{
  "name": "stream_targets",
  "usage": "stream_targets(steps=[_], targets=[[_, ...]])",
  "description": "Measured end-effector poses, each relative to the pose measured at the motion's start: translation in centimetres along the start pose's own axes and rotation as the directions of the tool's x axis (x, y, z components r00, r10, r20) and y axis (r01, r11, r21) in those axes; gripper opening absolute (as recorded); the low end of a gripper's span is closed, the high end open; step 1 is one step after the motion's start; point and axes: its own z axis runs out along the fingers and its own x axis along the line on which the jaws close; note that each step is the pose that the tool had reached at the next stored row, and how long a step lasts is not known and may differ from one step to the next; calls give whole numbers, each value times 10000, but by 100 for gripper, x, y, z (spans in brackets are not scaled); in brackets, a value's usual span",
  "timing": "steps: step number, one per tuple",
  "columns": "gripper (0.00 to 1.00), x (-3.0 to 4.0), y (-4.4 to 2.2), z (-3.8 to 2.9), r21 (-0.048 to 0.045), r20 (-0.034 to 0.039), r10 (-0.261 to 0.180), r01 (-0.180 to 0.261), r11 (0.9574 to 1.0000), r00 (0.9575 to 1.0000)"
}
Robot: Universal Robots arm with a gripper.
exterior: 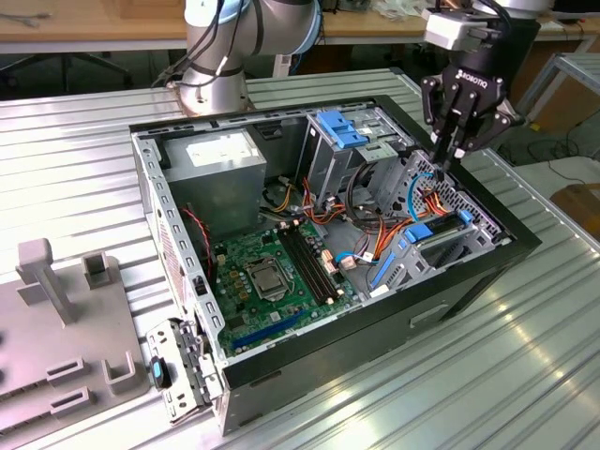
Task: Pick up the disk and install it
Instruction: 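Insert the second disk wire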
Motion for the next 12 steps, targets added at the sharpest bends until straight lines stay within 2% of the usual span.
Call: stream_targets(steps=[2,3,5,7,9,12], targets=[[31,-46,1,-9,7,-56,-40,40,10000,10000],[31,-59,1,-10,13,-157,-68,69,10000,9999],[31,-60,1,-4,22,-483,-128,129,9999,9987],[31,-68,1,5,33,-721,-185,188,9998,9972],[31,-97,8,18,48,-871,-234,239,9997,9959],[31,-138,21,38,63,-943,-286,293,9996,9951]])
